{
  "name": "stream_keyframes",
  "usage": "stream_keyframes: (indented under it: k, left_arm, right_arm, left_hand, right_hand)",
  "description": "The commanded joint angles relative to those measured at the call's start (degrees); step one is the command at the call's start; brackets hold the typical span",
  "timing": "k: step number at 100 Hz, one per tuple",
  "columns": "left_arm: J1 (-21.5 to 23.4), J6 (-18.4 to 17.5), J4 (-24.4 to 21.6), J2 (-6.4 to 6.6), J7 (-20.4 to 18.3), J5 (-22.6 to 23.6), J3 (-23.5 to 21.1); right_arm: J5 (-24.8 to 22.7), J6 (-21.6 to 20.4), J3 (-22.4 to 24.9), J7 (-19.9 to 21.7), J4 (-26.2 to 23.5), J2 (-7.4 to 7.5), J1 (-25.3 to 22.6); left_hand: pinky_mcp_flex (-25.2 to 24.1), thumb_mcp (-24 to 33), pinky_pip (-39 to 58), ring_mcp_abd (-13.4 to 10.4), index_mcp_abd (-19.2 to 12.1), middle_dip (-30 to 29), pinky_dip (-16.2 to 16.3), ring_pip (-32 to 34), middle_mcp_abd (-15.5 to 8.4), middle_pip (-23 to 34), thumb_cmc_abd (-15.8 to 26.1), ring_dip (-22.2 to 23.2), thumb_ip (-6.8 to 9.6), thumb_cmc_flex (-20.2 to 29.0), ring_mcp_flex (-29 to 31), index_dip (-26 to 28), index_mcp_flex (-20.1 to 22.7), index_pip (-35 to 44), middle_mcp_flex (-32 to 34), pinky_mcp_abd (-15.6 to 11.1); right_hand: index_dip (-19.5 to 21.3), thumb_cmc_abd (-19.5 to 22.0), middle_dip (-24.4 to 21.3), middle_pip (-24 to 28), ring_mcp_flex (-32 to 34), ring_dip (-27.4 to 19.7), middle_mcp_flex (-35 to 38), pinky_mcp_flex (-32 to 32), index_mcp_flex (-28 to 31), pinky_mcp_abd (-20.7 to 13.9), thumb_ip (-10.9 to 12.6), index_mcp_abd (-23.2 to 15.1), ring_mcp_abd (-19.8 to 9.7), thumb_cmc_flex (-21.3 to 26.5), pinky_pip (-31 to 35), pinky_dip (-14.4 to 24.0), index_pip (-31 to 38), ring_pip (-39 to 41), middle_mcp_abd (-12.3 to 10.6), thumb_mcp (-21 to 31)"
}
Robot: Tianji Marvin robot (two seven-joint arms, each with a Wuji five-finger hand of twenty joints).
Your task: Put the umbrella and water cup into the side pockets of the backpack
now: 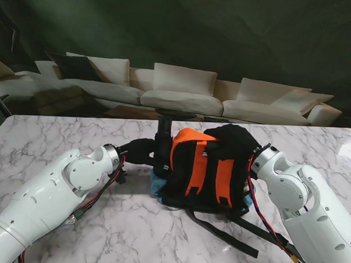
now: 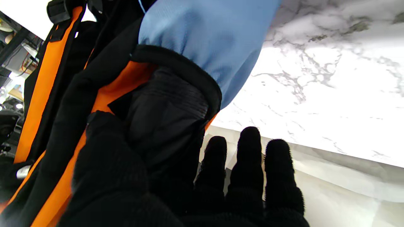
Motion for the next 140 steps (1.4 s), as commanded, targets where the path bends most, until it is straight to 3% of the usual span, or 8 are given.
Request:
stream_keyframes:
  k: [1,22,36,59,87,112,126,140]
  left_arm:
    - [0.61,0.42,-1.14,0.53,-1.17,-0.38,-0.64]
    - [-0.42,1.44,-0.84,1.25,-4.09,0.87,1.31]
    - [-1.26,3.59,0.21,1.43,-6.56,-1.13,2.78]
    - [0.66,3.38,-1.62,1.58,-6.71,-1.73,-1.49]
    - [5.15,2.24,-6.78,1.09,-2.75,-0.88,-7.87]
    - [4.28,2.21,-7.12,-0.18,0.89,-3.24,-6.07]
    - [3.42,1.76,-6.01,-0.69,2.56,-3.66,-4.21]
    - [2.58,0.99,-3.97,-1.14,4.77,-2.15,-2.67]
  right_arm:
    - [-0.33,0.22,0.00,0.40,0.33,0.06,-0.83]
    - [-0.35,0.30,-0.10,0.15,0.41,0.01,-0.91]
    - [-0.26,0.46,-0.18,0.39,0.33,0.05,-1.01]
    - [-0.38,0.54,-0.03,0.47,0.13,0.07,-1.16]
    - [-0.36,0.58,-0.39,0.53,0.30,0.08,-0.88]
    - [-0.05,0.50,-0.77,0.79,0.49,0.09,-0.32]
    - [0.17,0.42,-0.74,0.63,0.41,0.04,-0.27]
    - [0.24,0.36,-0.72,0.80,0.45,0.07,-0.17]
  left_hand:
    - [-0.32,6.05,1.51,-0.31,-6.59,0.58,1.07,-0.51,-1.04,0.60,4.95,0.27,1.95,9.60,-0.47,3.72,6.90,6.89,0.70,0.19]
    - [-1.16,5.63,0.21,-0.16,-7.68,-0.07,0.61,-1.57,-0.28,-0.70,3.99,-0.35,1.66,7.48,-1.92,-0.18,3.01,0.52,-1.22,-0.21]
    - [-2.49,5.23,-2.57,1.37,1.51,-3.17,-0.73,-3.04,4.85,-4.79,1.58,-1.63,1.68,-1.40,-4.66,-12.62,-13.62,-22.77,-5.69,0.09]
    - [-2.91,4.92,-3.69,2.27,6.38,-3.22,-0.95,-2.90,6.27,-6.15,-4.85,-1.82,0.78,-13.85,-5.44,-15.26,-23.47,-27.81,-5.78,-0.08]
    - [-2.14,5.67,-3.02,2.32,4.96,-2.75,-0.60,-2.34,6.02,-5.96,-5.25,-1.58,0.81,-12.72,-4.45,-14.93,-21.90,-26.77,-4.59,0.05]
    - [-1.17,6.26,-1.36,1.69,4.26,-3.06,0.19,-1.22,6.06,-6.49,-2.07,-0.87,1.02,-7.59,-3.30,-15.30,-23.67,-27.48,-6.72,-0.46]
    - [-0.82,5.63,-0.79,0.49,-1.50,-1.50,-0.19,-0.72,2.51,-4.92,4.20,-0.55,1.17,1.62,-1.74,-11.80,-14.33,-21.38,-5.09,-0.36]
    - [-0.63,6.54,0.19,-0.38,-9.30,0.21,-0.41,0.22,0.47,-2.61,2.86,0.06,1.90,13.85,-0.32,2.98,-2.74,-7.69,-2.95,-0.24]
  right_hand:
    - [1.39,4.61,0.03,2.37,2.78,0.75,1.57,-0.42,4.56,-0.10,3.09,-10.75,0.26,6.61,0.11,-0.42,4.73,0.36,-3.28,5.45]
    - [1.38,4.65,0.03,2.37,2.79,0.74,1.57,-0.42,4.60,-0.10,3.09,-10.70,0.27,6.64,0.11,-0.42,4.73,0.34,-3.21,5.44]
    - [1.38,4.61,0.03,2.37,2.78,0.75,1.56,-0.42,4.54,-0.10,3.08,-10.75,0.25,6.60,0.11,-0.42,4.70,0.35,-3.23,5.42]
    - [1.41,4.63,0.05,2.38,2.81,0.77,1.50,-0.50,4.56,-0.09,3.07,-10.68,0.28,6.60,0.06,-0.43,4.73,0.36,-3.31,5.40]
    - [1.41,4.58,0.05,2.39,2.81,0.78,1.52,-0.50,4.60,-0.08,3.10,-10.74,0.21,6.61,0.02,-0.43,4.74,0.36,-3.23,5.43]
    - [1.41,4.59,0.05,2.39,2.79,0.78,1.56,-0.50,4.58,-0.08,3.09,-10.81,0.23,6.55,0.02,-0.42,4.71,0.35,-3.28,5.43]
    - [1.42,4.67,0.04,2.38,2.80,0.79,1.54,-0.50,4.57,-0.08,3.06,-10.85,0.13,6.56,0.02,-0.42,4.72,0.36,-3.21,5.40]
    - [1.39,4.67,0.04,2.37,2.79,0.79,1.52,-0.50,4.56,-0.08,3.07,-10.91,0.17,6.58,0.01,-0.41,4.66,0.36,-3.19,5.35]
